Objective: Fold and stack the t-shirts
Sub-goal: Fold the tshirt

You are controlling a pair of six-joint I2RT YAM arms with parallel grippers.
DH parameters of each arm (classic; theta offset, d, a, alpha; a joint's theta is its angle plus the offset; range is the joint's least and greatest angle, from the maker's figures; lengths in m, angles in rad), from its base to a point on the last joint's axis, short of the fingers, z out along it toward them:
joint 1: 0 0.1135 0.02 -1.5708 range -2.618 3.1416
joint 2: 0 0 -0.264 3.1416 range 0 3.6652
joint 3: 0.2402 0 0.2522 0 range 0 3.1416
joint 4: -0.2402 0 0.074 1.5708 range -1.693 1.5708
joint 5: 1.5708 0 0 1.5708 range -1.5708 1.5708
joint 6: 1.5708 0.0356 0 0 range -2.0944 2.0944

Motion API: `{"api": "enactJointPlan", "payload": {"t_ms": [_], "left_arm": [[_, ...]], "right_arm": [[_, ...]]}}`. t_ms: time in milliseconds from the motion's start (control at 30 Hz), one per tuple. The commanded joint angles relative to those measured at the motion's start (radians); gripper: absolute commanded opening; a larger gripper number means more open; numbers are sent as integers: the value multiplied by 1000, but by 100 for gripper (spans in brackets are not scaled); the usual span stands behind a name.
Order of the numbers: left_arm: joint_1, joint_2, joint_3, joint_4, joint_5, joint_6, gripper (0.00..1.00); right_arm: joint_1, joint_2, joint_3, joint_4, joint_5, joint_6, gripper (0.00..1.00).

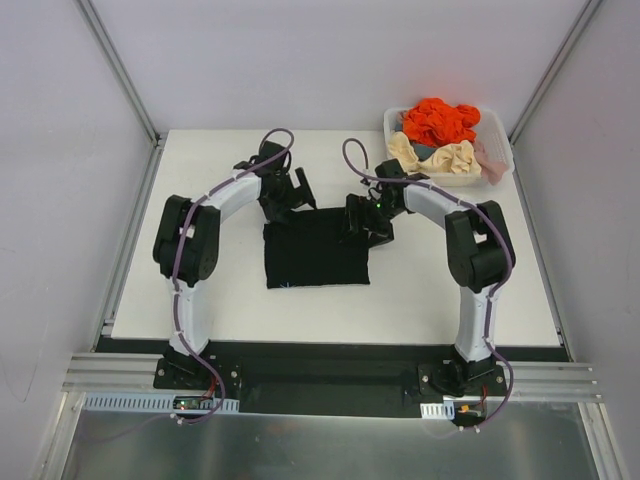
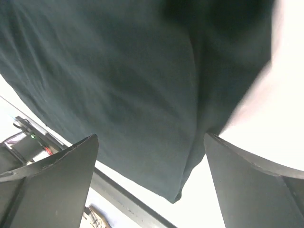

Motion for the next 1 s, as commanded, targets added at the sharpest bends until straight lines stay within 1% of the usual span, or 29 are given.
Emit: {"api": "enactJointPlan", "payload": {"t_ms": [0,133,267,300,367,400,500,600,733,833,933,967], "left_arm": [[-17,-251,-126,-45,-110,22,99],[-32,-395,-184,-45,-162,52,99],[-42,-544,-265,-46,-199,55,99],[-43,-601,-313,-48,-216,49,99],[-43,-655,-386,-53,-222,43,99],[-42,-702,-410,-60,-227,36,99],[-43,-782,-511,-68,-234,23,99],[-42,-828,-592,-74,-247,8,99],[-42,-825,-637,-79,-240,-15,99],[-42,-778,-638,-80,-247,-18,99],[-39,-698,-605,-79,-248,-4,99],[-39,-654,-585,-79,-248,-4,98]], "right_arm": [[49,-155,-75,9,23,0,97],[92,-292,-129,16,63,8,97],[125,-422,-206,26,151,42,97],[135,-480,-226,41,161,54,97],[143,-539,-267,58,198,83,97],[146,-594,-308,71,209,91,97],[146,-688,-379,78,261,109,97],[146,-749,-419,63,307,105,97],[145,-788,-477,45,323,108,97],[145,-812,-503,32,332,105,97],[145,-838,-511,16,350,92,97],[145,-846,-510,9,352,89,97]]}}
